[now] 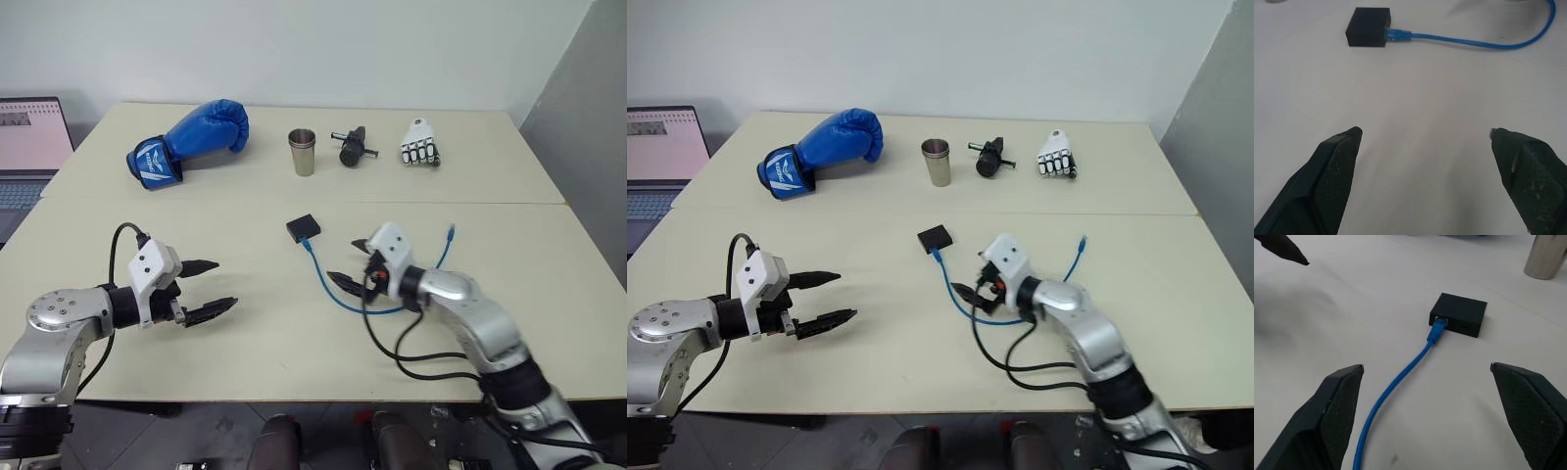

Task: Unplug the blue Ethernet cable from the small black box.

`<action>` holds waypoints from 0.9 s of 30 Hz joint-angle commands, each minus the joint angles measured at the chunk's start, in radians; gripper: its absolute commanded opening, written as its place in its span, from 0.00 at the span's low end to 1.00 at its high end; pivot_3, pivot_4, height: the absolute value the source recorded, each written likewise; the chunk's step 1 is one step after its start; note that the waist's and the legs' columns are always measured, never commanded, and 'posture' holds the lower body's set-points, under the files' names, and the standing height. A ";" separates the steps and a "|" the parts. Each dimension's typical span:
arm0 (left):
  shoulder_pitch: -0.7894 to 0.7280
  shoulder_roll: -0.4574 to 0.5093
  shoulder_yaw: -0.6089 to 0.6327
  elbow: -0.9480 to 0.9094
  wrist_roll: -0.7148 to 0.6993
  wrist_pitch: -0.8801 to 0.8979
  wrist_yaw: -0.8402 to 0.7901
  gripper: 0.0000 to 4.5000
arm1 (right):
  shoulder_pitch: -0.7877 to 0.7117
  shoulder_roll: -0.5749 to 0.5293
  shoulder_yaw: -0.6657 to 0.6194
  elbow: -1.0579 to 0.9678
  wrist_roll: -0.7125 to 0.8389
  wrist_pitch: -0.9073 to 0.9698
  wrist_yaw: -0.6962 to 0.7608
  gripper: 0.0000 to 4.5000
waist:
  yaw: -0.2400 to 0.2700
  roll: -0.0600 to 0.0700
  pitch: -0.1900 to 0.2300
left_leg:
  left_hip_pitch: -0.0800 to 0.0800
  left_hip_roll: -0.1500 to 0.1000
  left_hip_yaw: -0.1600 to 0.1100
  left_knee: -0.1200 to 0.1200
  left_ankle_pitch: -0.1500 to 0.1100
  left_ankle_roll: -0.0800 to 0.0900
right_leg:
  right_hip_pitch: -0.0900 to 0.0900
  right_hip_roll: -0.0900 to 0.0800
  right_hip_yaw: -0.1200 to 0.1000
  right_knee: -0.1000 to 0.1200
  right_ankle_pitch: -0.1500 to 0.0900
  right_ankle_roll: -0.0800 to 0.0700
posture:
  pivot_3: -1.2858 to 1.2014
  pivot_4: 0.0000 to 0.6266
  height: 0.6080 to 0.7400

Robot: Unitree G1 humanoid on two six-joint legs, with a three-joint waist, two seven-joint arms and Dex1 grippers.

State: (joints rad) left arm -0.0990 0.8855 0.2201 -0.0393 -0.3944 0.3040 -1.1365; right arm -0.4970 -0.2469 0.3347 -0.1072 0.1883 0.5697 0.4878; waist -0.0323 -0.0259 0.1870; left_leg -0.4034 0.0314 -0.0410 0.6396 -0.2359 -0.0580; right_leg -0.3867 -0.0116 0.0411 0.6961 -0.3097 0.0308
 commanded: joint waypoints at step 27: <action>-0.083 -0.007 -0.042 0.009 0.028 -0.001 0.047 1.00 | -0.240 0.329 -0.029 0.598 -0.238 -0.216 -0.235 0.29 | -0.010 0.000 0.000 | 0.001 0.001 0.000 -0.001 0.000 0.000 | -0.001 0.001 0.000 0.002 0.000 0.000 | 0.52 0.24 1.00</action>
State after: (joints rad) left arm -0.1663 0.8797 0.1793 -0.0264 -0.3715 0.3027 -1.1026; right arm -0.7289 0.0848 0.3057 0.5054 -0.0318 0.3792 0.2460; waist -0.0426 -0.0258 0.1870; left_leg -0.4027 0.0323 -0.0409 0.6387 -0.2359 -0.0579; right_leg -0.3882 -0.0107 0.0408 0.6982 -0.3097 0.0303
